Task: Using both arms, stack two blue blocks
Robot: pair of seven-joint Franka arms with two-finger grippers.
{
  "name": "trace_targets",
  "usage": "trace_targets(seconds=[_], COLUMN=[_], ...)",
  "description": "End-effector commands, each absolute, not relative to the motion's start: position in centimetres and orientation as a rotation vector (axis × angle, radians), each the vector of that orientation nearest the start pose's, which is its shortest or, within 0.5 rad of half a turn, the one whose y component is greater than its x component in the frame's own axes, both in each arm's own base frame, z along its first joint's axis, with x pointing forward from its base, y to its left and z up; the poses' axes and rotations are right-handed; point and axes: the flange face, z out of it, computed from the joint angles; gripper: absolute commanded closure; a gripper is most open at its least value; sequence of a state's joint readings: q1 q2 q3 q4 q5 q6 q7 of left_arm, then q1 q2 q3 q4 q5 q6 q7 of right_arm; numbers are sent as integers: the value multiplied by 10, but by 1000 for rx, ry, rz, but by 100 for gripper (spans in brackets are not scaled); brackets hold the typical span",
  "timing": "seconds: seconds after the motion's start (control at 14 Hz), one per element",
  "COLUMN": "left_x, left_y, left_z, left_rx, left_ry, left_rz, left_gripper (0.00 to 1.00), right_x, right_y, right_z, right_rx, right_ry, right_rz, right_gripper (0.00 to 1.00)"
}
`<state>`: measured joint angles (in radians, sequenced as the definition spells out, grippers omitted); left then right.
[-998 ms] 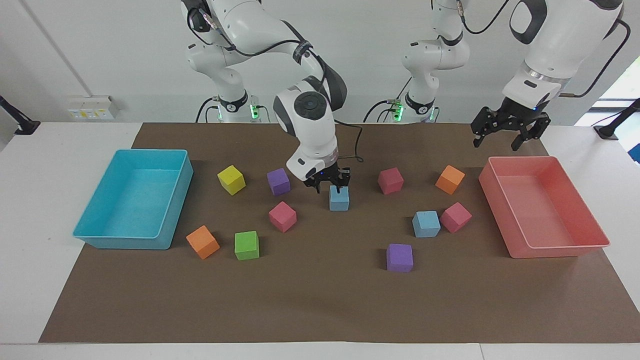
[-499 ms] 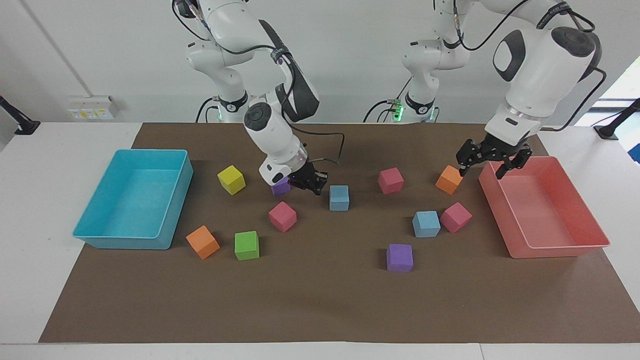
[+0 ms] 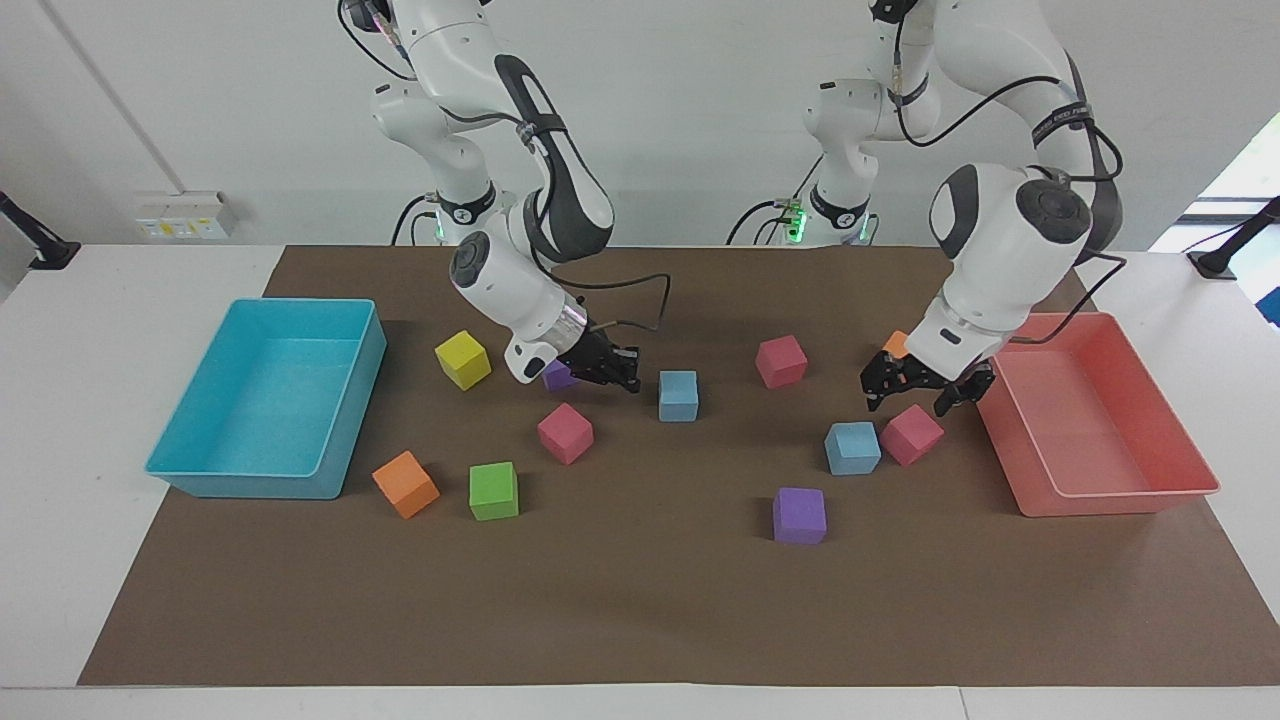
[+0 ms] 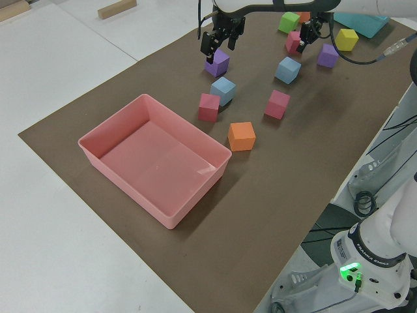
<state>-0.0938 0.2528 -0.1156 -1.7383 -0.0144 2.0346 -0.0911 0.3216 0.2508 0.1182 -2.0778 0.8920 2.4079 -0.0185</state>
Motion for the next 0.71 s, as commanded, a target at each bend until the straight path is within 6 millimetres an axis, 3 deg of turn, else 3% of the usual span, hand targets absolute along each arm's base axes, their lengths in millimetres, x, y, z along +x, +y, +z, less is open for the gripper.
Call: trace_targets(seconds=[0.0,0.07,0.21,0.43,0.64], left_x=[621,621,621,621,622], left_y=[-139,-141,-144,-145,-154], left_z=[403,384,367,355,334], left_rx=[-3154,-3156,-3160,-3166,-3165], left_ry=[125,125,111,110,106], left_rz=[-106,-101,-122,-145,-131], left_gripper=[0,0,0,0,0], right_x=[526,525,523,520,518], right_y=[247,247,246,245,245], right_z=[309,303,298,287,261], right_rx=[-2442,-2432,-2413,-2403,-2331], right_ry=[257,252,246,241,245], right_rz=[71,77,72,82,71], right_gripper=[100,100,100,100,100])
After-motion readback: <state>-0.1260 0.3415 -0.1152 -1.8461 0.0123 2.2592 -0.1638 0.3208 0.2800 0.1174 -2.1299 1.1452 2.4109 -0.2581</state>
